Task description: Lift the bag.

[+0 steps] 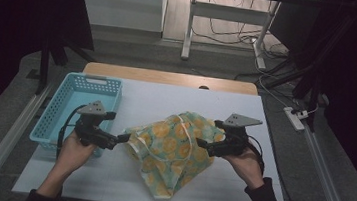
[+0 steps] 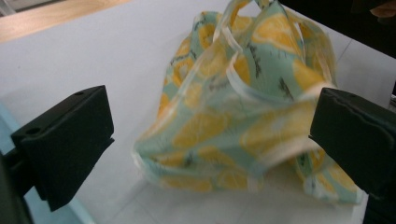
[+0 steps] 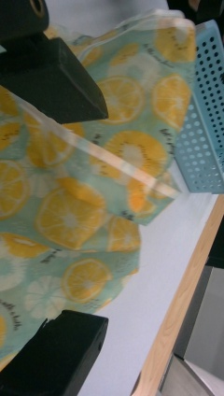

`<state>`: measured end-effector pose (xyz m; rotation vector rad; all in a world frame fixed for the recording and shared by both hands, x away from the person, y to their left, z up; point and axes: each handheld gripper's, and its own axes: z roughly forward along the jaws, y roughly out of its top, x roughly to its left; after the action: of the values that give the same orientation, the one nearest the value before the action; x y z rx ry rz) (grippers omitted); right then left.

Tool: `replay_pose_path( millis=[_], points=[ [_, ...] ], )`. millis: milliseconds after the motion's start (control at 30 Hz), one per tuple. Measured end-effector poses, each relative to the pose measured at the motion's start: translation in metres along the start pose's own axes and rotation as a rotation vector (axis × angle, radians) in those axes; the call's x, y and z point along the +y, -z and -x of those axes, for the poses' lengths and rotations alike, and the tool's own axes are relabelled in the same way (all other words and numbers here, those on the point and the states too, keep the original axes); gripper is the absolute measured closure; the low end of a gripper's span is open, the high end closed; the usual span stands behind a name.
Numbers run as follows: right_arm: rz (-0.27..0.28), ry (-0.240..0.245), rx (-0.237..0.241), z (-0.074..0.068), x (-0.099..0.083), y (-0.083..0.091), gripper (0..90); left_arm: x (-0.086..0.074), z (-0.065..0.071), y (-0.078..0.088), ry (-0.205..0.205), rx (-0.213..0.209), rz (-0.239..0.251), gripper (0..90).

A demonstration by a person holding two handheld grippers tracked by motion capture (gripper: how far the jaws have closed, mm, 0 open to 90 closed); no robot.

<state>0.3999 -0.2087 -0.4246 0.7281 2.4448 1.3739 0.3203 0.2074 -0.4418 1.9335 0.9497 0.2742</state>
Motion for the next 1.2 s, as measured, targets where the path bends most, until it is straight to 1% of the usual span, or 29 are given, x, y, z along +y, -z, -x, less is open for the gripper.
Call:
replay_pose_path(
  millis=[200, 367, 500, 600, 700, 800, 900, 1000, 1133, 1200],
  points=[
    [-0.002, 0.000, -0.034, -0.006, -0.017, 0.009, 0.0, -0.020, 0.009, 0.011, 0.015, 0.024, 0.003, 0.0],
    [-0.011, -0.002, -0.057, -0.011, -0.031, 0.017, 0.0, -0.037, 0.018, 0.020, 0.020, 0.040, -0.003, 0.0],
    [-0.024, -0.020, -0.069, -0.014, -0.048, 0.025, 0.0, -0.053, 0.025, 0.028, 0.037, 0.046, -0.001, 0.0],
    [-0.040, -0.029, -0.083, -0.016, -0.062, 0.032, 0.0, -0.066, 0.029, 0.032, 0.052, 0.058, -0.013, 0.0],
    [-0.046, -0.051, -0.087, -0.019, -0.074, 0.039, 0.0, -0.079, 0.035, 0.037, 0.056, 0.087, -0.031, 0.0],
    [-0.058, -0.066, -0.097, -0.022, -0.086, 0.047, 0.0, -0.089, 0.040, 0.041, 0.060, 0.110, -0.039, 0.0],
    [-0.079, -0.067, -0.113, -0.026, -0.096, 0.054, 0.0, -0.099, 0.042, 0.044, 0.069, 0.128, -0.054, 0.0],
    [-0.095, -0.066, -0.131, -0.031, -0.106, 0.059, 0.0, -0.109, 0.043, 0.046, 0.068, 0.158, -0.080, 0.0],
    [-0.122, -0.059, -0.164, -0.036, -0.119, 0.067, 0.0, -0.122, 0.041, 0.048, 0.084, 0.173, -0.103, 0.0],
    [-0.127, -0.070, -0.173, -0.038, -0.124, 0.071, 0.0, -0.127, 0.040, 0.049, 0.093, 0.180, -0.113, 0.0]
  ],
)
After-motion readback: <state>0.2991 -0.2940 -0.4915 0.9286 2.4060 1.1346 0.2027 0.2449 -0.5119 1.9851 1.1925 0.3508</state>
